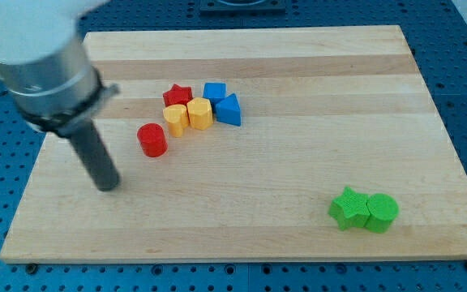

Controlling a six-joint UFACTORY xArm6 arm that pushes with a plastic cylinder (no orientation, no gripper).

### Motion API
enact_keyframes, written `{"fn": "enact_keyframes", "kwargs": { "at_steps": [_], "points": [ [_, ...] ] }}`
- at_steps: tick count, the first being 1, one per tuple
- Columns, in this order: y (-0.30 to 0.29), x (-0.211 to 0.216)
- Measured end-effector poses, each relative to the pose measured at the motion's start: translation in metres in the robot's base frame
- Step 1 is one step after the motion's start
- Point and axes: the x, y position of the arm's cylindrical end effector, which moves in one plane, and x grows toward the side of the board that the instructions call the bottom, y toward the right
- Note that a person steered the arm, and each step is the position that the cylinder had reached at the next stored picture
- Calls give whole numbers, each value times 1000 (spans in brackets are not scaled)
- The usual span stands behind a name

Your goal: Push the hexagon towards the center right side

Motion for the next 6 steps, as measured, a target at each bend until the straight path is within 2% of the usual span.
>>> {"fn": "enact_keyframes", "kwargs": {
  "at_steps": [1,2,3,6],
  "points": [
    [-34,-57],
    [-4,-103],
    [55,-109],
    [215,-89]
  ]
}}
